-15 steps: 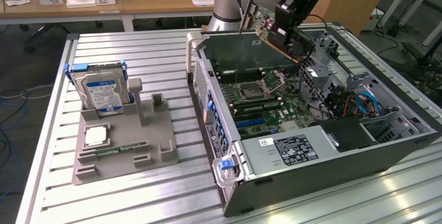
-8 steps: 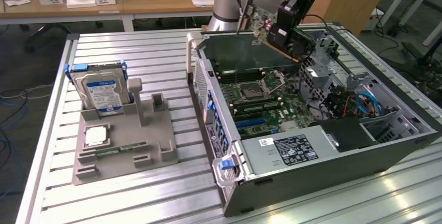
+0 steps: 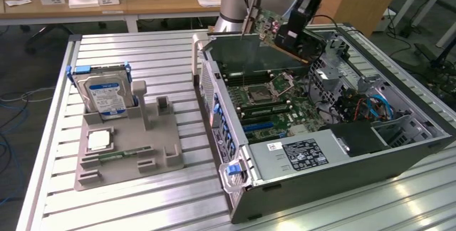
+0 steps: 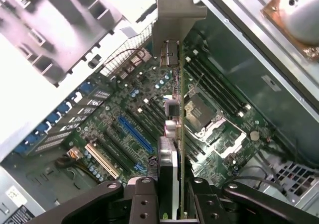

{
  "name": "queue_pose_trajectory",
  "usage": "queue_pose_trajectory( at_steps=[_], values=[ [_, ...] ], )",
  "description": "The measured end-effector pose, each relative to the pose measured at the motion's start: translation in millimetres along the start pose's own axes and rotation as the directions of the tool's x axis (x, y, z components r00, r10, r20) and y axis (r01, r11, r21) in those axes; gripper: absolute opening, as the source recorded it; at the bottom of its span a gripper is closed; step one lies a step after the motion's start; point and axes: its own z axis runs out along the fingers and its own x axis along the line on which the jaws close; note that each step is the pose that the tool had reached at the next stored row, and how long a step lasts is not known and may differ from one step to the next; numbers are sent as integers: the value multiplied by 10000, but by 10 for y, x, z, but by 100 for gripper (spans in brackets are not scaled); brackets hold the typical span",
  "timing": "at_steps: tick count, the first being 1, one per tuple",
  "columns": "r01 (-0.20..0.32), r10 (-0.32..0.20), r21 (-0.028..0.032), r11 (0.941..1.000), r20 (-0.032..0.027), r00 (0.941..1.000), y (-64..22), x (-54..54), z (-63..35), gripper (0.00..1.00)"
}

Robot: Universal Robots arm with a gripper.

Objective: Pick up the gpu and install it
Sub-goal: 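Insert the gpu into the slot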

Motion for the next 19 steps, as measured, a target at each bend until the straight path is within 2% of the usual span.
queue_pose_trajectory(
  at_steps=[4, 8, 13, 19],
  values=[
    [687, -687, -10, 9976, -64, 9976, 0, 0, 0, 28],
    [1374, -1374, -26, 9905, -128, 9904, 0, 0, 0, 28],
    [2193, -2193, -49, 9757, -203, 9754, 0, 0, 1, 28],
    [3055, -3056, -82, 9521, -282, 9517, 1, 1, 2, 28]
  ],
)
